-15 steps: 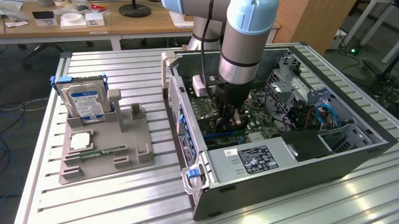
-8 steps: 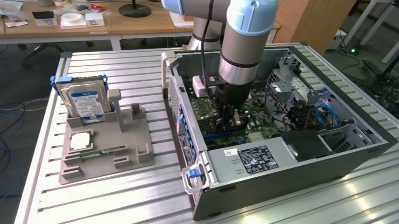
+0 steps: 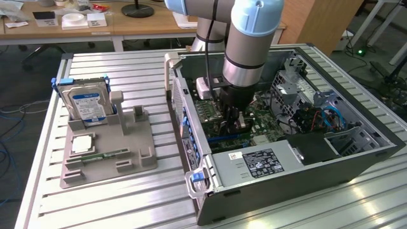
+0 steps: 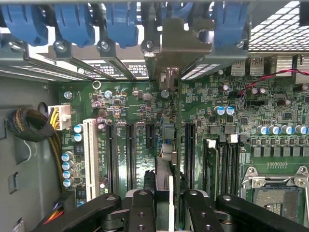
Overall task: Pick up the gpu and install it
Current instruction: 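Insert the gpu into the slot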
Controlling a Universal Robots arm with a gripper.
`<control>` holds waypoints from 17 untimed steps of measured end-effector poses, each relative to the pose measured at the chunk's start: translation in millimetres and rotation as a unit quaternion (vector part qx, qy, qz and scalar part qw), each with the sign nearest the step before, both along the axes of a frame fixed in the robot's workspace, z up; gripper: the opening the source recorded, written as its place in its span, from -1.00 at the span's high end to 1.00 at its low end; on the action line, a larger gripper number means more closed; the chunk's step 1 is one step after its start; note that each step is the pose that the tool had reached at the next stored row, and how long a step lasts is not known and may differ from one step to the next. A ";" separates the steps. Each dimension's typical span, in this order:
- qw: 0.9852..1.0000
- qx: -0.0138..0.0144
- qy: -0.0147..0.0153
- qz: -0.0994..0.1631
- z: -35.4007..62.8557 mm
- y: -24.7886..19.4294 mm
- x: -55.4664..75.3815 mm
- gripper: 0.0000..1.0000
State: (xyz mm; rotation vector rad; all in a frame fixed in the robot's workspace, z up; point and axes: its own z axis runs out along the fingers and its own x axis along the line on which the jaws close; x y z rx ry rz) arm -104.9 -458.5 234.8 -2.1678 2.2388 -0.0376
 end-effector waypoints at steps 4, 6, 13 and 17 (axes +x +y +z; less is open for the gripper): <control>1.000 0.000 0.000 0.003 0.0 0.7 0.0 0.45; 1.000 0.000 0.000 0.004 -0.2 1.2 0.0 0.45; 1.000 0.000 0.000 0.005 -0.4 1.3 0.0 0.45; 1.000 0.000 0.000 0.005 -1.3 1.3 0.0 0.45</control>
